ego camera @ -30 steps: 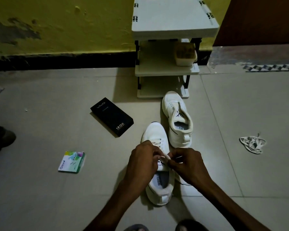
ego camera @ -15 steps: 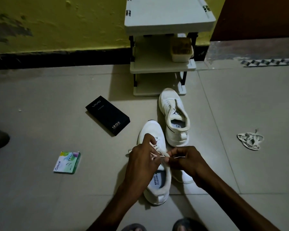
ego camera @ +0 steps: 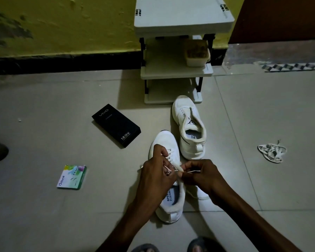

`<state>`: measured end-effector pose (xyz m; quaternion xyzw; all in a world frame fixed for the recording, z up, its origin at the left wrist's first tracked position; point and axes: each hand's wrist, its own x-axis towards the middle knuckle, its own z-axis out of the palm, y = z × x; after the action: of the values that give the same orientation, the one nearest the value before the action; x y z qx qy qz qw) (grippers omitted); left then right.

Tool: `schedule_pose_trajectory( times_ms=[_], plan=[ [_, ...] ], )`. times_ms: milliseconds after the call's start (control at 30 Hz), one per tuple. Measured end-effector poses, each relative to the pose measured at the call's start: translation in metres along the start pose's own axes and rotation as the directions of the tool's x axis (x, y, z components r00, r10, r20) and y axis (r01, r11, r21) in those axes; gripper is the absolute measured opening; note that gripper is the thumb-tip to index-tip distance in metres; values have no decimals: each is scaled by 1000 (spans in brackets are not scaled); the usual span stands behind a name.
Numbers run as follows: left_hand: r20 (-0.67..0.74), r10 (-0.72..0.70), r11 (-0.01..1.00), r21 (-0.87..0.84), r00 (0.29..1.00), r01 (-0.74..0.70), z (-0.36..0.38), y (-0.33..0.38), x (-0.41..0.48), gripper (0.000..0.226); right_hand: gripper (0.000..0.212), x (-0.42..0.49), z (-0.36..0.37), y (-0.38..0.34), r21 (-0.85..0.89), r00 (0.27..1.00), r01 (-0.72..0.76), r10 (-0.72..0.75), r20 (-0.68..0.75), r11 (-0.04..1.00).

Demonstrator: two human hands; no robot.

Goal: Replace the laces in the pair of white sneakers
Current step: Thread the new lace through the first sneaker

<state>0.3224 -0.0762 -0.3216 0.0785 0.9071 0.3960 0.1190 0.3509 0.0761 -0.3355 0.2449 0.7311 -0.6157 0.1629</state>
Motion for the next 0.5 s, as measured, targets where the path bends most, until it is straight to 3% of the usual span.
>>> schedule_pose_trajectory(
  times_ms=[233, 400, 500],
  plan=[
    [-25, 5, 1000, 14, 1000, -5, 7, 0, -1, 53, 15, -2, 3, 2, -88, 998, 65, -67, -12, 994],
    [-30, -2, 1000, 6, 1000, 2, 5, -4, -2, 49, 21, -2, 4, 1, -232, 978, 209, -209, 26, 950],
    [-14, 7, 1000, -9, 1000, -7, 3, -11, 2, 50, 10, 0, 0, -1, -240, 968, 250, -241, 65, 938]
  ],
)
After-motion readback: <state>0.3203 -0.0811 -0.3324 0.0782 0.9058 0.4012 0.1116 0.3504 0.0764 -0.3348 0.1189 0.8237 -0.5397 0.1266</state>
